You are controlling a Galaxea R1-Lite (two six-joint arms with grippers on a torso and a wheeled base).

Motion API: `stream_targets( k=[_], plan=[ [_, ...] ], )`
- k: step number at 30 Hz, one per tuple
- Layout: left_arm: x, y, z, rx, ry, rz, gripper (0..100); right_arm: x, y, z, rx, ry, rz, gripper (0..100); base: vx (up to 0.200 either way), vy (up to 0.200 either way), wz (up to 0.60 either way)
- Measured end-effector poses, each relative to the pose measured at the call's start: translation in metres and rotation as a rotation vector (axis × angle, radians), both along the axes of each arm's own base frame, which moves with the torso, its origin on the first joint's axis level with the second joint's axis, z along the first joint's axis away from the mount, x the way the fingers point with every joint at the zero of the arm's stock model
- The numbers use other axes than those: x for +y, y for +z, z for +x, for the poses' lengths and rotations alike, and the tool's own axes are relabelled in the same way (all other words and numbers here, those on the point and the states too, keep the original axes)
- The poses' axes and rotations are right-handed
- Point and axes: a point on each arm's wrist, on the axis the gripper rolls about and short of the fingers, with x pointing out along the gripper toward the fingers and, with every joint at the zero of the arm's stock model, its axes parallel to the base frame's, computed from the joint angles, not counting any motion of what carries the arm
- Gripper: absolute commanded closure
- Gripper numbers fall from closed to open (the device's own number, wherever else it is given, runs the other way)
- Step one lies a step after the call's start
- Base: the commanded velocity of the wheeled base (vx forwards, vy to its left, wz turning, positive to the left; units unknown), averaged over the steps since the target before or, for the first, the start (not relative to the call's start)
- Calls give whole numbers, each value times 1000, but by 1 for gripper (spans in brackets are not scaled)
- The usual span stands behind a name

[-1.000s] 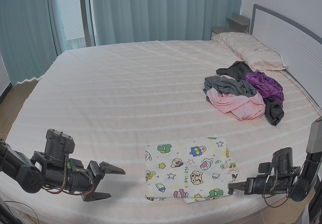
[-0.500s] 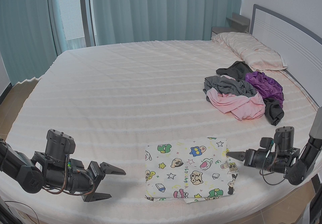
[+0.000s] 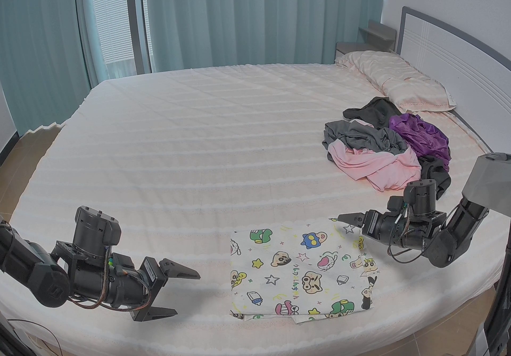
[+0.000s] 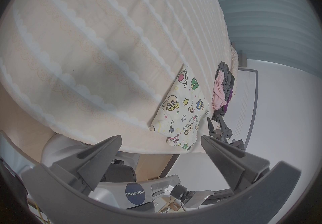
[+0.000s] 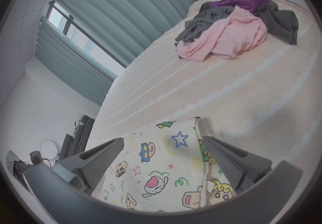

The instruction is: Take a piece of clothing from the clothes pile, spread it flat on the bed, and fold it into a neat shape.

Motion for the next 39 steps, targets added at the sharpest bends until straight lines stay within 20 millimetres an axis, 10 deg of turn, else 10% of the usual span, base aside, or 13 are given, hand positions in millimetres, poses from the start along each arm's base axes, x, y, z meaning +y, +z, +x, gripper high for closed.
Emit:
stream_targets(
  k=[13,14,39],
  plan=[
    [0,0,0,1,0,0,0,4,-12,10,14,4,-5,0,0,0,0],
    [0,0,0,1,0,0,0,5,-13,11,17,4,-6,100,0,0,0],
    [-2,0,-1,0,-9,3,0,-12,-19,30,34,-66,30,100,0,0,0]
  ],
)
